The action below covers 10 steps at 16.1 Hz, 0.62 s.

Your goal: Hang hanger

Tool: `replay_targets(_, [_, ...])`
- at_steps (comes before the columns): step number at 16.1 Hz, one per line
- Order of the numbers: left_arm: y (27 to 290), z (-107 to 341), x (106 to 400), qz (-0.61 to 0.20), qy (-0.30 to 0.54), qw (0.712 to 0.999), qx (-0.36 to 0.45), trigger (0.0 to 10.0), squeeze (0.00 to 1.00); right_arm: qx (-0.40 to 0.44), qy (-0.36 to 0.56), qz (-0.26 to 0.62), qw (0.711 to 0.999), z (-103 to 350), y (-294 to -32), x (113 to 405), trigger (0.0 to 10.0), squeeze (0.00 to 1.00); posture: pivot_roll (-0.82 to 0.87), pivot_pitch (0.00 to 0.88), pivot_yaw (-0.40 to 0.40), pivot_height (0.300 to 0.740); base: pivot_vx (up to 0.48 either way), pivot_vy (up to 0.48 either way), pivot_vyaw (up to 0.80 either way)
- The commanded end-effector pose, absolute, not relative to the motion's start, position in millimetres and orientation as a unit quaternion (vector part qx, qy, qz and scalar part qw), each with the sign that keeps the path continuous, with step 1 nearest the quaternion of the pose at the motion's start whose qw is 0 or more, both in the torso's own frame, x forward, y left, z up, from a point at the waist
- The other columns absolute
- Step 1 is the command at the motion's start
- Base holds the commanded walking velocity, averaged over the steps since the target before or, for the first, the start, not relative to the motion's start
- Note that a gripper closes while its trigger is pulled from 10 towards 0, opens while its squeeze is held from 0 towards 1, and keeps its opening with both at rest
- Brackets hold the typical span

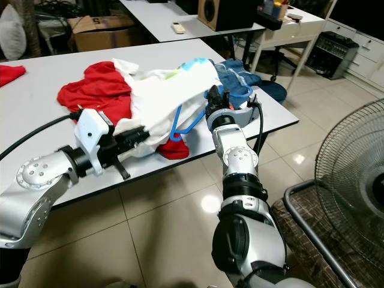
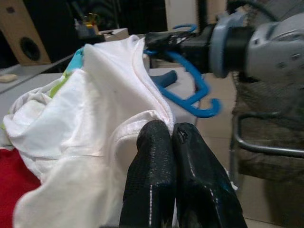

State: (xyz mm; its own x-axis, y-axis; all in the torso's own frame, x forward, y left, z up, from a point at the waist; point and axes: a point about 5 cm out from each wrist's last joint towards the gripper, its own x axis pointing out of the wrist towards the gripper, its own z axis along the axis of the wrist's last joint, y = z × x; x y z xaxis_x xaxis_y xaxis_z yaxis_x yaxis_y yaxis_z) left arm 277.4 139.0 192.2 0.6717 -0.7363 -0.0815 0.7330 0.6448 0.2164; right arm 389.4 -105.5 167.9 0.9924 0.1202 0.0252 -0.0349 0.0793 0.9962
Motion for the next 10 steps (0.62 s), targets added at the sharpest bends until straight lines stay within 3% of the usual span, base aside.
replay_targets(1, [134.0,196.9,273.2,-0.424,-0.015,0.899,0.110,0.0,0.00,0.696,0.014,0.063,0.715,181.6,-88.4,392.0,0.0,0.00,-0.06,0.000,-0.051,0.740,0.000,0.000,0.00])
replay_targets(2, [129.9,200.3,272.7,-0.433,-0.023,0.896,0.093,0.0,0.00,0.678,0.018,0.070,0.732,181.8,-83.2,392.7,0.0,0.00,-0.05,0.000,-0.052,0.740,0.000,0.000,0.00])
replay_targets(4, [121.7,205.9,273.4,-0.449,-0.029,0.891,0.062,0.0,0.00,0.680,0.017,0.059,0.731,181.0,-80.1,394.0,0.0,0.00,-0.06,0.000,-0.051,0.740,0.000,0.000,0.00])
replay_targets(7, [108.6,208.1,278.6,-0.460,-0.017,0.888,0.014,0.0,0.00,0.647,0.017,0.036,0.761,182.1,-71.7,395.9,0.0,0.00,-0.07,0.000,-0.042,0.740,0.000,0.000,0.00])
replay_targets(10, [92.7,216.5,279.3,-0.475,-0.027,0.879,-0.024,0.0,0.00,0.632,0.035,0.013,0.774,174.7,-65.7,394.3,0.0,0.00,-0.07,0.000,-0.041,0.740,0.000,0.000,0.00])
